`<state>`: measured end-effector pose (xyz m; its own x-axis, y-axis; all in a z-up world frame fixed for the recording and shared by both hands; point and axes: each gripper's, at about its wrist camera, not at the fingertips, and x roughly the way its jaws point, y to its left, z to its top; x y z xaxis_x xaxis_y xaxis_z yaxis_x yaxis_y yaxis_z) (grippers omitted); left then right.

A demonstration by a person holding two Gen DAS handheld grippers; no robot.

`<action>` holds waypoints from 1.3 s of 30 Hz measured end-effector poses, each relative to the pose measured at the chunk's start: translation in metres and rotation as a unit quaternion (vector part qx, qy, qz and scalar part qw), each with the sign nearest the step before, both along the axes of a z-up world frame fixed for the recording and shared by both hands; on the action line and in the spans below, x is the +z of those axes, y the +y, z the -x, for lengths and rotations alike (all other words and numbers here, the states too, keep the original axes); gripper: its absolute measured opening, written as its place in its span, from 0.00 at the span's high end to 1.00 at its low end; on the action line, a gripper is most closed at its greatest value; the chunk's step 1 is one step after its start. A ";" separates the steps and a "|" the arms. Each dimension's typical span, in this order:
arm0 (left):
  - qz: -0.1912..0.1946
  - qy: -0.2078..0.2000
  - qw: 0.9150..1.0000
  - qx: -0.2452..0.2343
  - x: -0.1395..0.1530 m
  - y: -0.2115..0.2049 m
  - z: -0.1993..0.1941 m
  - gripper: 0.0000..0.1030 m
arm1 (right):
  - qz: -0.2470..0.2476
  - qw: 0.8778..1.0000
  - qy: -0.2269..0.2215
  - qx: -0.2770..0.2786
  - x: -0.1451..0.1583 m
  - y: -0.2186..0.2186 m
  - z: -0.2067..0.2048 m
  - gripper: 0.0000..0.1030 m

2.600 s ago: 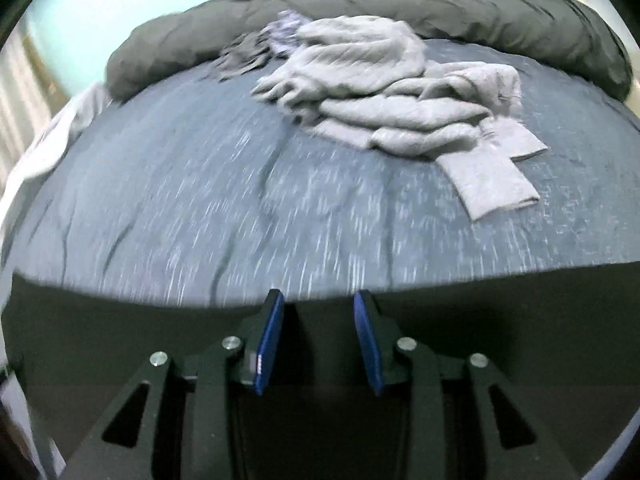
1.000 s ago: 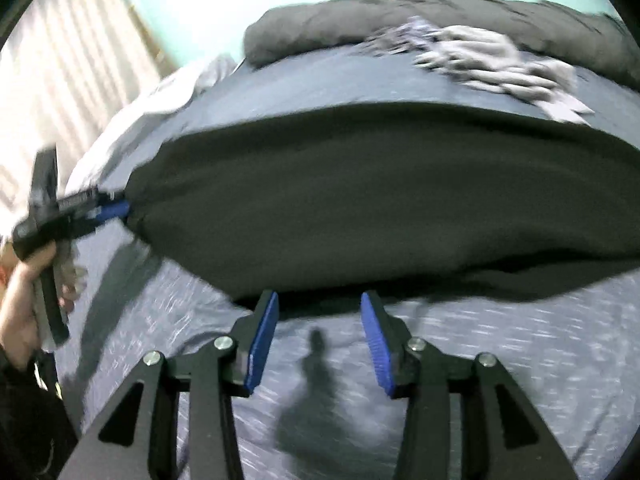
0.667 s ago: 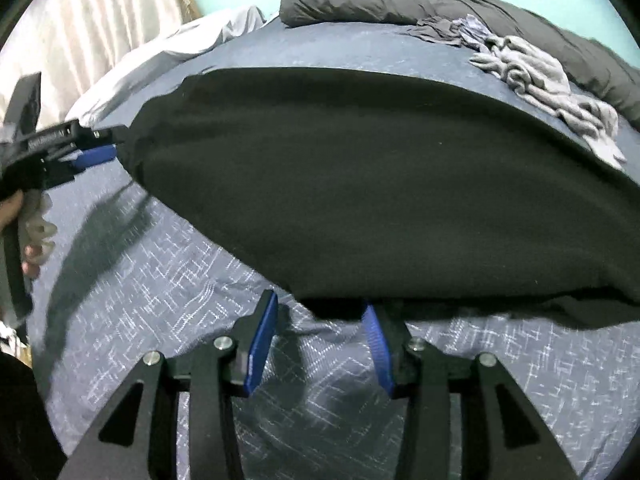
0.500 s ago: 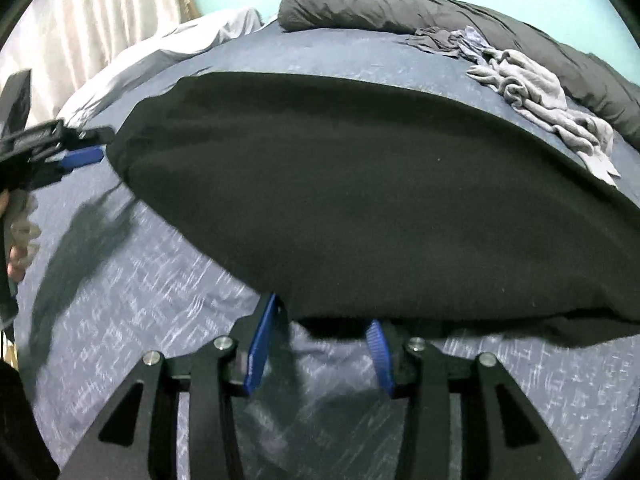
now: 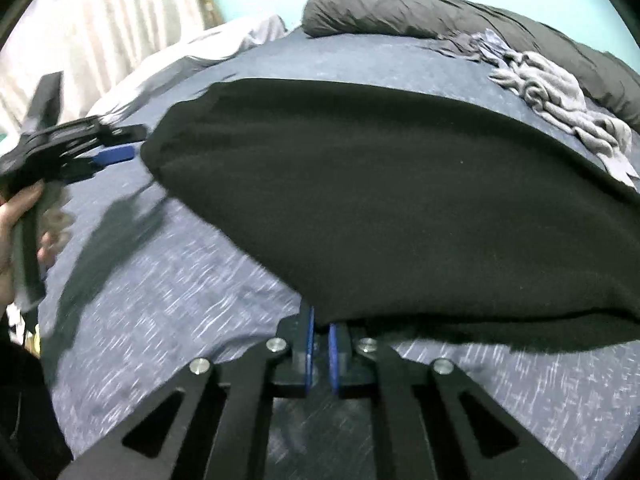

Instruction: Fold clothes

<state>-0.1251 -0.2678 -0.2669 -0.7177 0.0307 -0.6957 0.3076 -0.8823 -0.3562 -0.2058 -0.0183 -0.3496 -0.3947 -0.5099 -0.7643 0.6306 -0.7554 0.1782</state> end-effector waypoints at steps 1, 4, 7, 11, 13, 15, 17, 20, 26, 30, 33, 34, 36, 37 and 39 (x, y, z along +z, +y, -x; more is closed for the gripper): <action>0.000 0.000 1.000 -0.001 0.000 0.001 0.000 0.44 | 0.003 1.000 -0.003 0.000 -0.001 0.003 -0.003 0.95; 0.003 -0.002 1.000 -0.004 0.000 0.003 0.000 0.44 | 0.003 1.000 -0.013 0.004 -0.005 0.008 -0.008 0.96; 0.001 -0.004 1.000 -0.001 -0.002 0.001 0.001 0.44 | -0.004 1.000 -0.026 0.006 -0.009 0.005 -0.008 0.96; 0.000 -0.005 1.000 -0.001 -0.002 0.000 0.002 0.44 | 0.021 0.999 -0.027 -0.012 -0.004 0.015 0.000 0.93; 0.000 -0.005 1.000 -0.001 -0.002 -0.001 0.002 0.44 | 0.010 1.000 -0.002 -0.024 0.002 0.016 0.000 0.77; -0.001 -0.005 1.000 0.000 -0.002 -0.001 0.003 0.44 | -0.016 1.000 0.002 -0.017 -0.001 0.010 0.003 0.66; 0.000 -0.005 1.000 -0.001 -0.002 -0.001 0.003 0.44 | -0.045 0.999 0.016 -0.006 -0.006 0.003 0.003 0.64; 0.002 -0.006 1.000 -0.002 -0.003 0.000 0.004 0.44 | -0.063 0.997 0.033 -0.008 -0.011 -0.002 0.007 0.64; 0.003 -0.006 1.000 0.000 -0.002 -0.001 0.004 0.44 | -0.049 0.999 0.001 -0.009 -0.014 0.000 0.010 0.94; 0.002 -0.006 1.000 -0.001 -0.002 -0.002 0.005 0.44 | -0.017 1.000 -0.022 -0.011 -0.016 0.012 -0.005 0.95; 0.003 -0.007 1.000 -0.003 -0.003 -0.001 0.004 0.44 | -0.005 0.999 -0.035 -0.011 -0.018 0.022 -0.012 0.95; 0.004 -0.007 1.000 -0.004 -0.003 -0.001 0.004 0.44 | 0.006 0.999 -0.041 -0.013 -0.014 0.027 -0.012 0.95; 0.004 -0.008 1.000 -0.004 -0.003 0.000 0.004 0.44 | 0.027 0.998 -0.052 -0.017 -0.005 0.037 -0.011 0.93; 0.004 -0.008 1.000 -0.003 -0.003 -0.001 0.003 0.44 | 0.028 0.998 -0.050 -0.020 0.000 0.043 -0.013 0.93; 0.003 -0.009 1.000 -0.001 -0.003 -0.001 0.003 0.44 | 0.030 0.998 -0.046 -0.026 0.011 0.055 -0.016 0.93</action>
